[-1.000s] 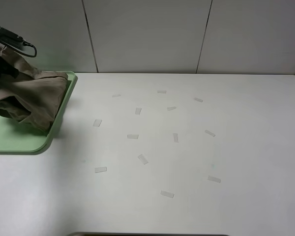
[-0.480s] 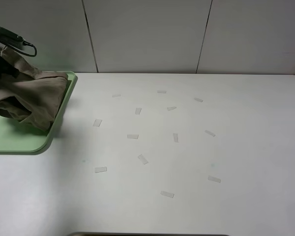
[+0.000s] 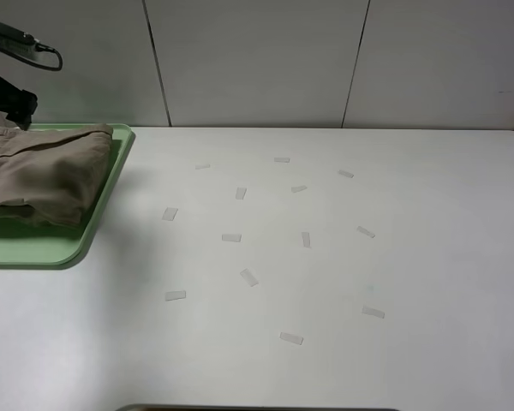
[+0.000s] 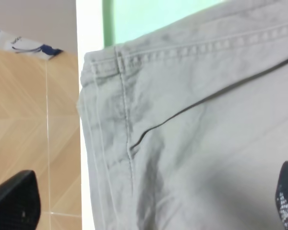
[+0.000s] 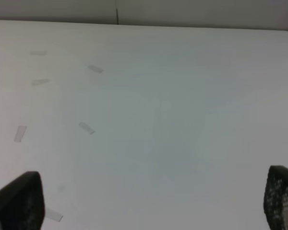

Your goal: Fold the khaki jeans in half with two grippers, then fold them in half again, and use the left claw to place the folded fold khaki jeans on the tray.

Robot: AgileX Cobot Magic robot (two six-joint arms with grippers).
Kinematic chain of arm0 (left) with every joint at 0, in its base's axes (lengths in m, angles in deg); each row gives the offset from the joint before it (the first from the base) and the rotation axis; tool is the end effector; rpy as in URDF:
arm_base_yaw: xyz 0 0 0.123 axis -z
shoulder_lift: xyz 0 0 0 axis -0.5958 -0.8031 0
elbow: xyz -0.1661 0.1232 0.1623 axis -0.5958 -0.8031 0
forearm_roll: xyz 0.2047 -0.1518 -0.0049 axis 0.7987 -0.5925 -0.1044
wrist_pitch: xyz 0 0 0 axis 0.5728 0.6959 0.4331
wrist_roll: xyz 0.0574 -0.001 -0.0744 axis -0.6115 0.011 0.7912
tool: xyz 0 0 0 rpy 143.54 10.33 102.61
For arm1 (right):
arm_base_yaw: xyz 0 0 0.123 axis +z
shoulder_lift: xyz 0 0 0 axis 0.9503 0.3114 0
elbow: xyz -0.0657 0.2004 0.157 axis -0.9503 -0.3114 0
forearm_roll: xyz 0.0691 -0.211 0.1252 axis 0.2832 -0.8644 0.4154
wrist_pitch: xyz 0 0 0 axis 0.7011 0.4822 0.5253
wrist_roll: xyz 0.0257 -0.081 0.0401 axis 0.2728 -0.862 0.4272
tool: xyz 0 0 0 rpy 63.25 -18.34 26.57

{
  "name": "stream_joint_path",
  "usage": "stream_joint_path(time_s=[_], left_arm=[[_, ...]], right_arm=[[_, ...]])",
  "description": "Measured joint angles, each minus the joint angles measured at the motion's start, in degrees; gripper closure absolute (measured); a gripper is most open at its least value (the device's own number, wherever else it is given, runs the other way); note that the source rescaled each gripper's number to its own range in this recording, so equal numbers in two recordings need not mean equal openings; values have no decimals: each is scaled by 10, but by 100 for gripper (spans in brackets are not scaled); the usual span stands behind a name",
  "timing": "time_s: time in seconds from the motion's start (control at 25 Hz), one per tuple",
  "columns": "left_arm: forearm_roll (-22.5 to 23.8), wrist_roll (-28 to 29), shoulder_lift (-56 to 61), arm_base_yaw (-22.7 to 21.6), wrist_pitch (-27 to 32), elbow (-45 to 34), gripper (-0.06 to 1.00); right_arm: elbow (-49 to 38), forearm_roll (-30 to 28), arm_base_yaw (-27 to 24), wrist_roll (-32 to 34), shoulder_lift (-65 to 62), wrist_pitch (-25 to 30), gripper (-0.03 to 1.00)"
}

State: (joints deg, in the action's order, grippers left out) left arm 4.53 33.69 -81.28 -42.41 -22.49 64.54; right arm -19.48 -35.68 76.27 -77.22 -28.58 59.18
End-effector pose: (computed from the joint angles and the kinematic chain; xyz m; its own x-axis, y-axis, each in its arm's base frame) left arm 0.4234 0.0688 0.2033 -0.8201 0.2555 -0.5120 0.0234 0.9090 0.4161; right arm 0.0245 0.0013 0.2795 -0.4117 -0.0771 -0.9080 -0.0902 0.9950 -0.0435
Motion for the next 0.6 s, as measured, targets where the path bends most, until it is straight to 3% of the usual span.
stream_joint_path(time_s=[0.36,0.6], left_arm=[[-30,-2,111,36,1,0,-6],[-91,-68,266,45,-43,-63,-6]], right_arm=[[0,0,0,0,0,0,-3],[0,0,0,0,0,0,-3]])
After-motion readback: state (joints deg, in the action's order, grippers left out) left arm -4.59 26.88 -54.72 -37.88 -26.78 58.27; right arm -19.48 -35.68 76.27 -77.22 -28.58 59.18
